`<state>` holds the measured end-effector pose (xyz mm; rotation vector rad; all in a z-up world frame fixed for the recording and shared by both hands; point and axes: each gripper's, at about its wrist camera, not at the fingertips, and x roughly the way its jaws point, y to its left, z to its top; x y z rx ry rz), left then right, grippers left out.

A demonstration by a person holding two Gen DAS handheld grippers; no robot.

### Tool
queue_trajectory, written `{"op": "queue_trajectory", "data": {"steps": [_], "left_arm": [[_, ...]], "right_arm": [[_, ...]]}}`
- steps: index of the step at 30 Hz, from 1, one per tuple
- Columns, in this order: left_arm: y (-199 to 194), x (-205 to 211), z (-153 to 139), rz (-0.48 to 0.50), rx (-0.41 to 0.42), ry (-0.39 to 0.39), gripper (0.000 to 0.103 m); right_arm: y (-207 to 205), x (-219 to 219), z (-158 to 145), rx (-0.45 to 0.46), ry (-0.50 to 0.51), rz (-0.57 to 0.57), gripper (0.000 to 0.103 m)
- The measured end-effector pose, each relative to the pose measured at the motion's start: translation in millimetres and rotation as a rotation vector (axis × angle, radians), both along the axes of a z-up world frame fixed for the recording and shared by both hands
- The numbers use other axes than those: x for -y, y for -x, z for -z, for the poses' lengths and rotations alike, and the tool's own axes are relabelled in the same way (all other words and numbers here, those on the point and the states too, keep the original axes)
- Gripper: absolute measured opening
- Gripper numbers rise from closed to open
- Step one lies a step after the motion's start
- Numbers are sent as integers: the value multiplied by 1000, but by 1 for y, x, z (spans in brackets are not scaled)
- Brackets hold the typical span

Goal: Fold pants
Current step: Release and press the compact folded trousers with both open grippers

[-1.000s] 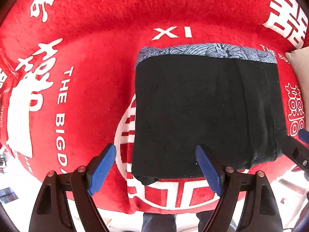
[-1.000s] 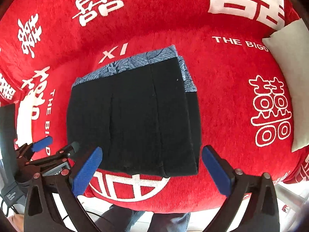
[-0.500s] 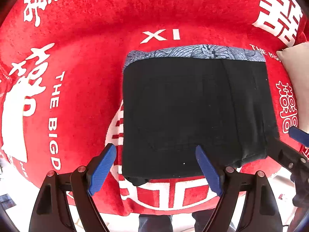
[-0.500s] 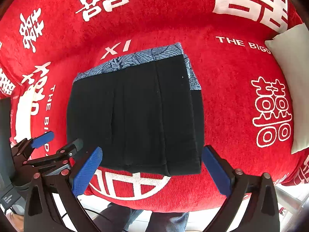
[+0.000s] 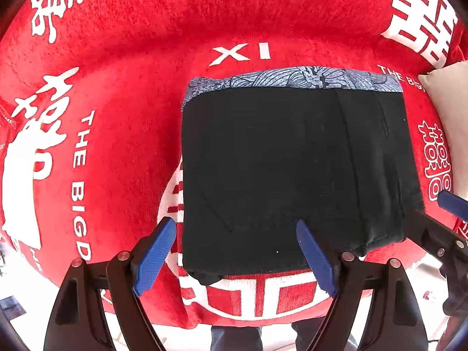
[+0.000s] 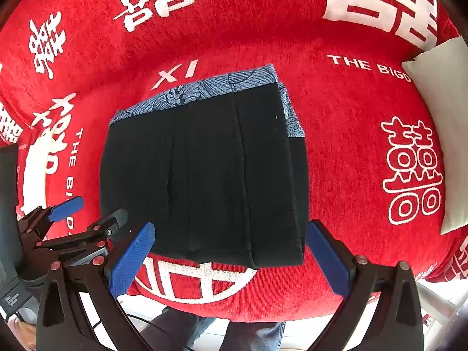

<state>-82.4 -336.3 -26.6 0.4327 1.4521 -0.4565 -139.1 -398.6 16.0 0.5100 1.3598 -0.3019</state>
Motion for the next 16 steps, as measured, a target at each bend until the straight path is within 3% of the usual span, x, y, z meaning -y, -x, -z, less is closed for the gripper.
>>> {"op": "queue_trajectory", "data": {"steps": [16], "left_arm": [[-1, -2, -5, 10, 34, 31, 86]], "right_arm": [[-2, -3, 2, -4, -1, 10, 103]]}}
